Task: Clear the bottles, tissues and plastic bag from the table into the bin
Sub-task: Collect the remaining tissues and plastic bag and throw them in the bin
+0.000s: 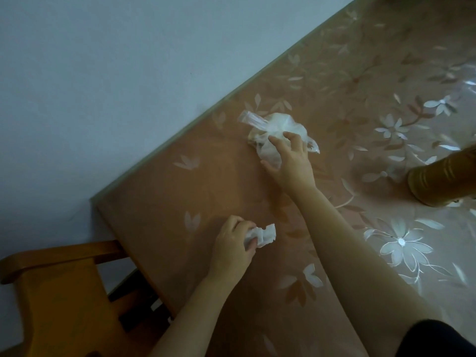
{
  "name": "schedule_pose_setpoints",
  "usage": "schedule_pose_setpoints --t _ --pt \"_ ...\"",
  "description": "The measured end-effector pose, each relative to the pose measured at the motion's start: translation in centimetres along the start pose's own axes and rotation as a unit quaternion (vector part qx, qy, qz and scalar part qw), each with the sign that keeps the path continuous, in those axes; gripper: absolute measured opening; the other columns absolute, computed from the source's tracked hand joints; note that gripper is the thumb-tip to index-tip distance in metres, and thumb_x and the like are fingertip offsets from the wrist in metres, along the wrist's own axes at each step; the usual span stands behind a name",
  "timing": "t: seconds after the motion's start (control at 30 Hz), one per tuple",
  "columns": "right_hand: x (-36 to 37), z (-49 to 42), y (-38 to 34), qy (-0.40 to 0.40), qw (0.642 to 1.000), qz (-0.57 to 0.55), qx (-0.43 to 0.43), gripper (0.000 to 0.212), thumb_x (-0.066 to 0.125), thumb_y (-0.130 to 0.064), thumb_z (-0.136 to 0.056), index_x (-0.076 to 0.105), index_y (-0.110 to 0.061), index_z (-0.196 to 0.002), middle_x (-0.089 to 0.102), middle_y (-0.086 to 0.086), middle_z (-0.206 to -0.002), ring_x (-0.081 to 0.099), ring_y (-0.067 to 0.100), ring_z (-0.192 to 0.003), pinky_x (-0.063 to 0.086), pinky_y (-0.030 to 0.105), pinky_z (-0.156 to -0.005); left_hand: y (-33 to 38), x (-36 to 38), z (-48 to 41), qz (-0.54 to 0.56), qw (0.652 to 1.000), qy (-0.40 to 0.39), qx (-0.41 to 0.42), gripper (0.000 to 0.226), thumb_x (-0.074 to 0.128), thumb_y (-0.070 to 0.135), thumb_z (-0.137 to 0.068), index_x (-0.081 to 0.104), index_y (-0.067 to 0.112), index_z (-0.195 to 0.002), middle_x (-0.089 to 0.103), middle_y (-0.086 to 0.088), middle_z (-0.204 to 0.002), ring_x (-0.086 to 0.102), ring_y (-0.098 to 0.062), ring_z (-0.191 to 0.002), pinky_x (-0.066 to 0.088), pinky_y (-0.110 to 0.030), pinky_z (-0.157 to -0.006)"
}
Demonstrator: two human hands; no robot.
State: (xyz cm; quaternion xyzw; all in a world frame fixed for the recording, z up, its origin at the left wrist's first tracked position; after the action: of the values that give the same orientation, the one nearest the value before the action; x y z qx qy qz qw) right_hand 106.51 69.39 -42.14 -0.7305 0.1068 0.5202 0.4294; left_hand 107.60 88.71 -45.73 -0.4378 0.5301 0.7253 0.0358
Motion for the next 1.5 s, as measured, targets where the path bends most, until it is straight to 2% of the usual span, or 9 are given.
schedule_pose_setpoints --t 0.17,0.27,0.43,0.57,0.7,0.9,1.13,1.23,1.5 --pt "0.1 0.0 0.3 0.054 0.998 -0.037 -0.006 0.029 0.071 -0.020 -0.078 0.065 -0.009 -0.104 0.050 0.022 -0.115 0.049 0.036 -0.102 0.050 0.039 -0.066 -1.0 -0.5 0.0 0.088 0.993 0.000 -0.082 0.014 0.063 0.005 -0.079 0.064 0.015 -0.089 0.049 0.014 -0.097 0.057 -0.010 -0.081 0.052 -0.019 -0.061" --pt "0.2 0.5 0.6 0.072 0.996 -0.058 -0.002 0.025 0.072 -0.018 -0.076 0.067 -0.006 -0.097 0.052 0.018 -0.103 0.050 0.031 -0.094 0.048 0.035 -0.065 -1.0 -1.4 0.1 0.114 0.989 0.021 -0.096 0.011 0.062 0.002 -0.080 0.064 0.011 -0.086 0.053 0.004 -0.097 0.057 -0.009 -0.077 0.045 -0.009 -0.057" --pt "-0.6 1.6 0.8 0.091 0.988 -0.120 0.026 0.016 0.066 -0.013 -0.082 0.067 -0.002 -0.093 0.053 0.016 -0.094 0.040 0.020 -0.087 0.040 0.031 -0.068 -1.0 -2.6 0.4 0.113 0.987 0.052 -0.099 0.013 0.064 0.002 -0.078 0.064 0.013 -0.084 0.055 0.002 -0.095 0.057 -0.006 -0.078 0.047 -0.011 -0.061" --pt "-1.5 2.8 0.9 0.110 0.979 -0.162 0.059 0.010 0.064 -0.009 -0.083 0.067 -0.001 -0.089 0.055 0.013 -0.090 0.044 0.027 -0.090 0.041 0.034 -0.073 -0.2 -3.9 1.1 0.135 0.983 0.053 -0.112 0.020 0.065 0.004 -0.078 0.062 0.023 -0.082 0.054 0.010 -0.093 0.057 -0.001 -0.077 0.046 -0.010 -0.058" --pt "-2.9 4.8 0.7 0.118 0.971 -0.189 0.086 0.008 0.062 -0.006 -0.084 0.066 0.000 -0.086 0.050 0.000 -0.089 0.052 0.027 -0.089 0.037 0.012 -0.069 1.2 -5.6 1.7 0.146 0.981 0.060 -0.114 0.023 0.066 0.005 -0.077 0.061 0.027 -0.084 0.052 0.014 -0.092 0.054 0.006 -0.076 0.046 -0.009 -0.056" --pt "-6.5 9.7 -0.4 0.169 0.964 -0.179 0.102 0.007 0.062 0.000 -0.080 0.063 0.003 -0.074 0.053 0.007 -0.077 0.054 0.024 -0.072 0.039 0.011 -0.063 4.5 -8.0 3.5 0.154 0.983 0.066 -0.072 0.020 0.066 0.004 -0.077 0.064 0.020 -0.090 0.053 0.013 -0.090 0.052 0.006 -0.078 0.047 -0.010 -0.060" --pt "-11.2 17.7 -2.4 0.203 0.961 -0.151 0.109 0.009 0.063 -0.002 -0.080 0.062 -0.003 -0.071 0.048 -0.009 -0.071 0.052 0.021 -0.071 0.037 0.007 -0.061 8.0 -9.9 7.7 0.165 0.985 0.053 0.000 0.020 0.068 0.006 -0.077 0.062 0.021 -0.089 0.057 0.010 -0.089 0.052 0.002 -0.081 0.048 -0.013 -0.062" --pt "-13.2 21.6 -3.7 0.222 0.959 -0.145 0.103 0.008 0.065 -0.002 -0.080 0.063 -0.005 -0.073 0.053 -0.002 -0.075 0.053 0.022 -0.072 0.039 0.013 -0.064 9.4 -10.4 9.8 0.160 0.986 0.038 0.028 0.024 0.069 0.008 -0.076 0.060 0.026 -0.088 0.058 0.012 -0.088 0.055 0.001 -0.078 0.049 -0.014 -0.062" --pt "-18.5 32.2 -6.0 0.320 0.936 -0.088 0.115 0.008 0.067 0.000 -0.078 0.064 -0.006 -0.074 0.044 -0.017 -0.070 0.045 0.006 -0.062 0.035 0.006 -0.061 13.5 -10.8 15.6 0.150 0.978 -0.019 0.143 0.021 0.069 0.015 -0.078 0.059 0.024 -0.093 0.057 0.013 -0.090 0.056 -0.002 -0.080 0.047 -0.010 -0.065"
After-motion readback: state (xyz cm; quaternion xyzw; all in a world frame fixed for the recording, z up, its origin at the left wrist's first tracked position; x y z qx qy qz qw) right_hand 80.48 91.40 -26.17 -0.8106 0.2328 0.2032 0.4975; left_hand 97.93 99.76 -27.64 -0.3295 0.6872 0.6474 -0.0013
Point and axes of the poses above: each hand's wrist, its own z-axis away from the middle knuckle, its own x-axis out of the palm, y = z × x, the point moved 8 cm from there along -z, towards the middle knuckle
